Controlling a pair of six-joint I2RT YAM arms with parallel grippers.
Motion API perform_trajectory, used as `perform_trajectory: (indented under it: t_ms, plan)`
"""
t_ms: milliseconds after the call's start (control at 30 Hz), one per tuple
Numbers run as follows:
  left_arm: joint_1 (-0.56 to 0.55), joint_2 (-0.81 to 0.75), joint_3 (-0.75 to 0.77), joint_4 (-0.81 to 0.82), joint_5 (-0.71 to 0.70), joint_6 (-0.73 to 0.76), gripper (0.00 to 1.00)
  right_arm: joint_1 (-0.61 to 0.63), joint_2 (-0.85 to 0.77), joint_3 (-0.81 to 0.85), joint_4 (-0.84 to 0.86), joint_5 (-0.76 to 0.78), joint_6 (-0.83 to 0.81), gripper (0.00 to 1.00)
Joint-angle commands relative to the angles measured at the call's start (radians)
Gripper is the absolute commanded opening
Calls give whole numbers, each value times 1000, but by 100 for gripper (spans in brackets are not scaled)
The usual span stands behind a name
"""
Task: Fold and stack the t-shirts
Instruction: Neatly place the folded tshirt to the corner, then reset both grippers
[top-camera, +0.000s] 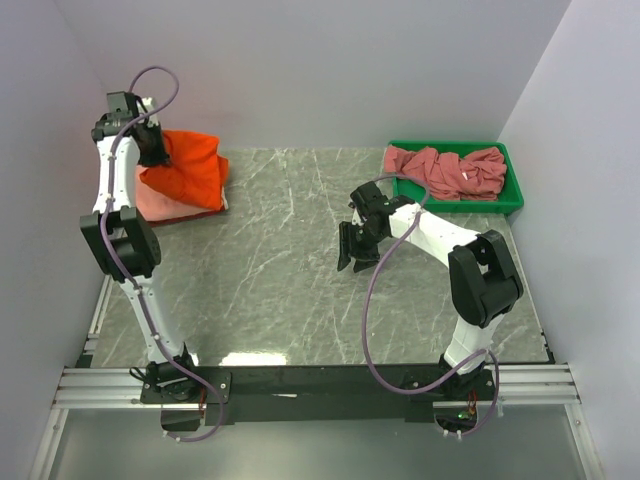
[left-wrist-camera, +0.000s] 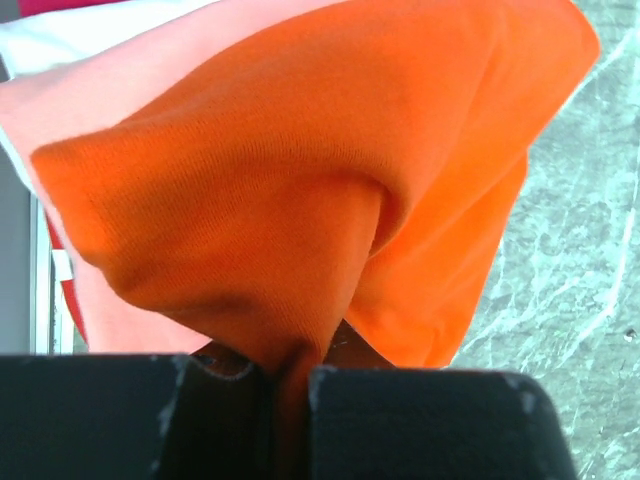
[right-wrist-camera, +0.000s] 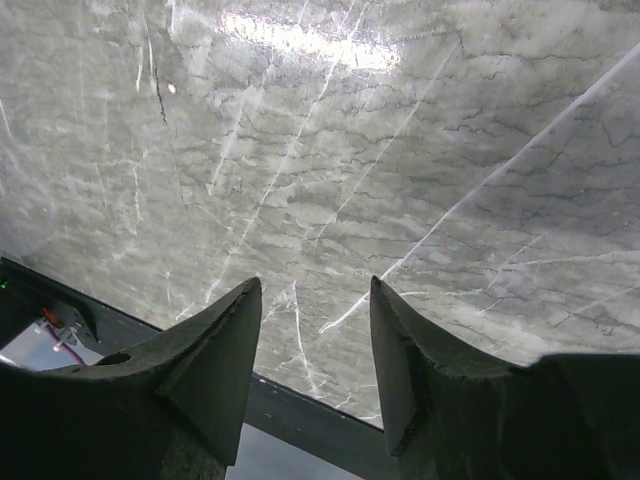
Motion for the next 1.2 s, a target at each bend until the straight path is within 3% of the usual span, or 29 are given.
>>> perform_trajectory:
  t_ms: [0,333,467,567,767,933,1100,1167]
  plan:
    - [20,-80,-11,60,24,-13,0,5,-46,-6,20,-11,8,54]
    - [63,-32,-37,62,-7,-50,3,11,-64,-8,15,0,11,54]
    - [87,-32,-34,46,-106,-93,60,9,-112,-11,21,17,23,55]
    - [90,-72,-47,52,-162,-102,77,9,-149,-15,35,23,32,56]
    - [90,-196,-137,78,-297,-159,84,11,-207,-29,58,32,40,56]
    - [87,-362,-281,132,-257,-203,85,11,-259,-66,89,61,44,56]
    - [22,-552,-546,220,-190,-242,85,11,-343,-116,121,114,46,56]
    - [-55,-656,-673,244,-191,-260,85,11,-386,-147,133,147,47,56]
